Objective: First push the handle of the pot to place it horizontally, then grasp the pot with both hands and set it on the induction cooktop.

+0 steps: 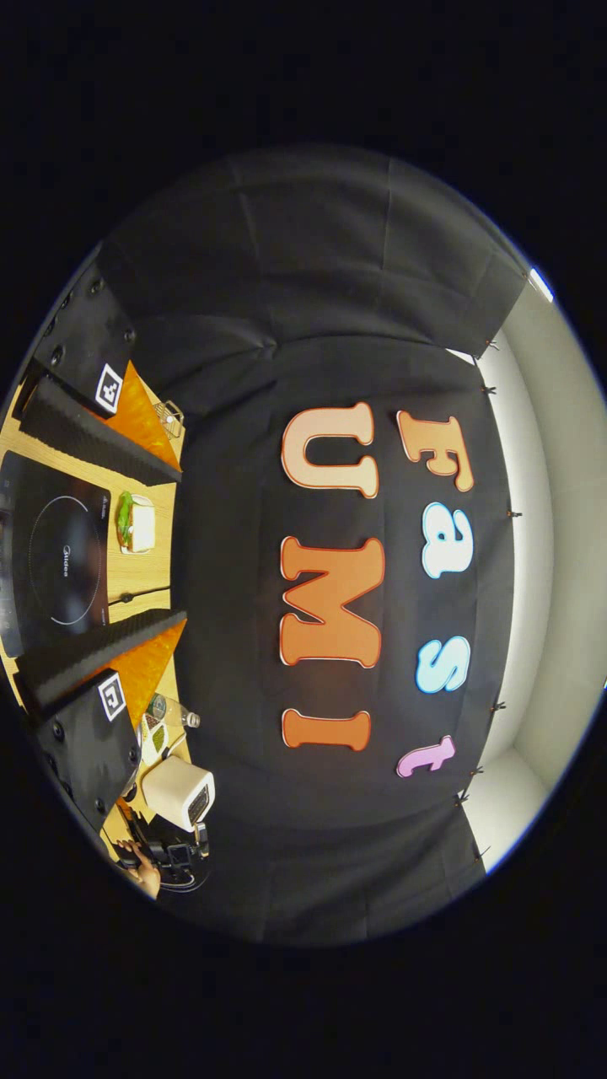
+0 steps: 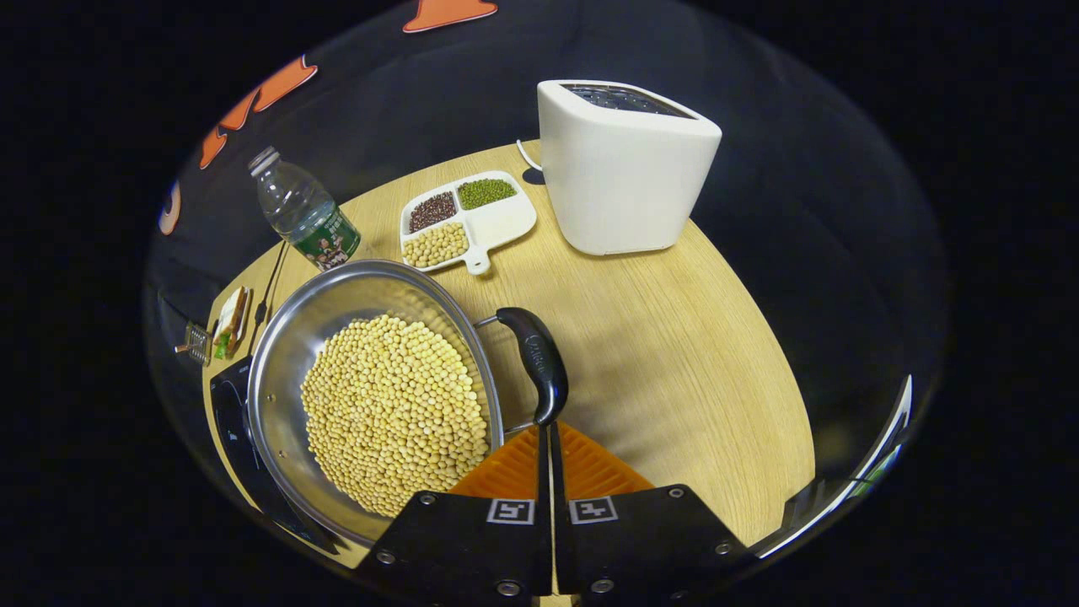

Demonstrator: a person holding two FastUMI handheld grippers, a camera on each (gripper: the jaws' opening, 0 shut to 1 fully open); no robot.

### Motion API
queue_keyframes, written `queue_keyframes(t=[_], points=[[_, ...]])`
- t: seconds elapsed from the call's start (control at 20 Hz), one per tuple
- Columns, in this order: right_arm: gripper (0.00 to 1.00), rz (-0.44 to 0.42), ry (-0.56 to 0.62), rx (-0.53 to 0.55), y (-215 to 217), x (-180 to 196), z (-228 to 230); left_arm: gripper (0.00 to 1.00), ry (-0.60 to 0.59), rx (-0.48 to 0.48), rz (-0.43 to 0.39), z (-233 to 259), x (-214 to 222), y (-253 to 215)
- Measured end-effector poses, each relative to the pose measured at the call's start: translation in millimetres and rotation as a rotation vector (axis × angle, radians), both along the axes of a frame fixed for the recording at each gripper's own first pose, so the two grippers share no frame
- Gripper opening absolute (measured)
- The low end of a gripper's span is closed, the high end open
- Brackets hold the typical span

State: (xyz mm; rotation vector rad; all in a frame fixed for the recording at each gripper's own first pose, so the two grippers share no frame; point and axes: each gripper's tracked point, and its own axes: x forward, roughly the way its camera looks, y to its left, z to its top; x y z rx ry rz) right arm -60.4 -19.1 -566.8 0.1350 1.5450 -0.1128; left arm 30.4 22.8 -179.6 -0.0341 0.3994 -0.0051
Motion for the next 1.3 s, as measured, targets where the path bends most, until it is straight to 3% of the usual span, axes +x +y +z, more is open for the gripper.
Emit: queue_keyframes(t=[0.25,0.4,0.45,0.55,0.6,0.7,0.75,0.8,0.85,0.9,0.95,1.0,1.3], points=[[0.06,0.031,-0.055,0.019,-0.2,6.4,18.4,0.96,0.086,0.008,-0.071,-33.4,3.4,-33.2],[0.27,0.047,-0.144,0.048,5.6,22.8,47.4,0.99,0.148,0.005,-0.138,-60.4,8.2,-68.9],[0.31,0.060,-0.165,0.057,7.8,26.5,52.7,0.93,0.171,-0.007,-0.162,-71.0,9.9,-81.7],[0.45,0.094,-0.194,0.064,13.2,33.0,58.9,0.99,0.241,-0.046,-0.209,-97.6,11.3,-112.0],[0.53,0.114,-0.203,0.060,14.8,34.9,58.0,0.96,0.281,-0.067,-0.222,-111.1,13.0,-123.8],[0.61,0.140,-0.192,0.064,16.7,30.8,56.3,0.96,0.384,-0.093,-0.247,-142.8,12.3,-144.0],[0.58,0.144,-0.183,0.065,17.5,28.7,54.0,0.96,0.431,-0.096,-0.256,-161.4,12.8,-153.8],[0.68,0.147,-0.181,0.060,17.5,30.7,52.1,0.95,0.486,-0.096,-0.269,-178.9,10.8,-162.3],[0.69,0.154,-0.189,0.050,16.8,32.5,48.7,0.95,0.539,-0.099,-0.302,-197.1,7.7,-172.3],[0.76,0.169,-0.198,0.035,13.7,35.0,45.7,0.93,0.581,-0.101,-0.316,-212.5,5.1,-180.3],[0.72,0.188,-0.194,0.018,11.1,34.3,41.7,0.94,0.629,-0.094,-0.310,-231.2,2.1,-185.0],[0.75,0.201,-0.190,0.010,11.2,34.4,38.5,0.97,0.672,-0.099,-0.311,-244.0,0.7,-189.1],[0.77,0.222,-0.176,-0.017,12.5,41.8,16.3,0.93,0.849,-0.130,-0.304,-305.2,-10.9,-215.8]])
